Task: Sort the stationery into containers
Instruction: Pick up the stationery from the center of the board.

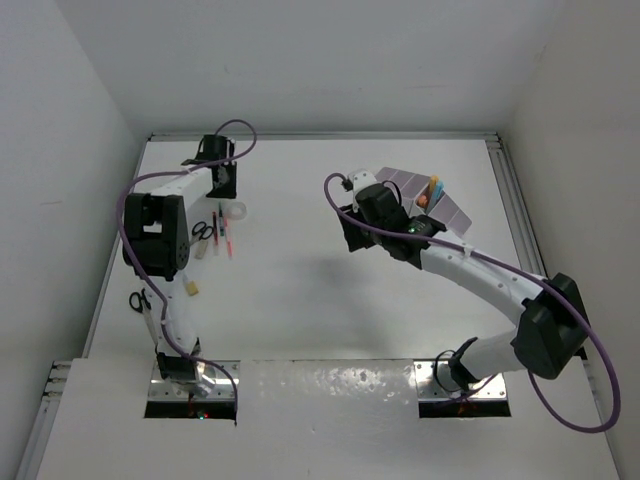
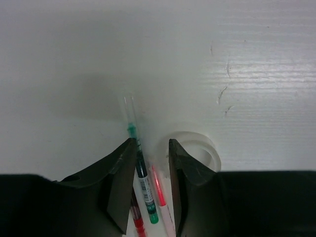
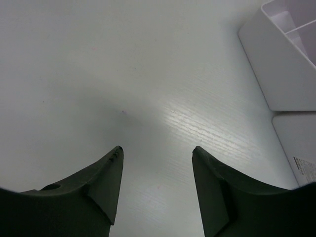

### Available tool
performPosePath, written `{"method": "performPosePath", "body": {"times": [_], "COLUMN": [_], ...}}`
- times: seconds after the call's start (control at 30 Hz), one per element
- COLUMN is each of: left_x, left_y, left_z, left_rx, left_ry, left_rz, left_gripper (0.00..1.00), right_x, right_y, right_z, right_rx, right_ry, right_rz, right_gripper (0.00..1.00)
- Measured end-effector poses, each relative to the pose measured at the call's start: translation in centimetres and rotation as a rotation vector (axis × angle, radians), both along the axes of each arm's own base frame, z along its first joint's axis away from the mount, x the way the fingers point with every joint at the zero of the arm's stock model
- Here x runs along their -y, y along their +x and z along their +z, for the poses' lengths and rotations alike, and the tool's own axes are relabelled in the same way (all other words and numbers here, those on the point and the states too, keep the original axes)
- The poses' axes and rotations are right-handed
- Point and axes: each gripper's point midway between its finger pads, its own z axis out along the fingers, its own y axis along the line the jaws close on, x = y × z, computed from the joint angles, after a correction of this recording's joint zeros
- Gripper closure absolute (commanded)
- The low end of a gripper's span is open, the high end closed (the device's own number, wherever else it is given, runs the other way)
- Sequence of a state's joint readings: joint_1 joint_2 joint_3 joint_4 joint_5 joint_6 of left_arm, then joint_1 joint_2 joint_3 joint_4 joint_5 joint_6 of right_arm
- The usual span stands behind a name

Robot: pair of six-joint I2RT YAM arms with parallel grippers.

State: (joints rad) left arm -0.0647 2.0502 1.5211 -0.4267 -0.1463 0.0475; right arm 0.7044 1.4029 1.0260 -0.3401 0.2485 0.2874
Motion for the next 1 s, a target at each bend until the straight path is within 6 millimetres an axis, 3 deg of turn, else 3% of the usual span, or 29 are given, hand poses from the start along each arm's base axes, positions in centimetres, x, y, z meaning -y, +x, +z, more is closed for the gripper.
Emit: {"method": "performPosePath", "body": {"times": [0.17, 0.53, 0.73, 0.9, 1.0], "left_x": [0.2, 0.7, 0.6, 1.4, 2.6], "left_y": [0.3, -2.7, -2.6, -2.4, -2.1], "left_z": [-0.4, -3.8, -3.8, -3.8, -3.2], "left_rx": [0.015, -0.08, -0.07, -0.062, -0.056], "left_ry": [-0.038, -0.055, -0.052, -0.075, -0.113], "left_rz": [-0.017, -0.051, -0.052, -0.074, -0.108], "left_gripper": [0.74, 0.82, 1.0, 1.0, 1.0], "right_x": [-0.6, -0.1, 0.3, 1.1, 1.9], "right_y": [0.3, 0.5, 0.5, 0.7, 0.8], "right_z": [-0.1, -0.9, -0.9, -0.4, 1.0], "right_rx": [-0.007, -0.021, -0.016, 0.008, 0.039], "right_ry": [-0.027, -0.114, -0.142, -0.166, -0.149], "right_rz": [0.006, 0.009, 0.01, -0.017, -0.048], "right_gripper": [0.43, 0.42, 0.42, 0.42, 0.42]}}
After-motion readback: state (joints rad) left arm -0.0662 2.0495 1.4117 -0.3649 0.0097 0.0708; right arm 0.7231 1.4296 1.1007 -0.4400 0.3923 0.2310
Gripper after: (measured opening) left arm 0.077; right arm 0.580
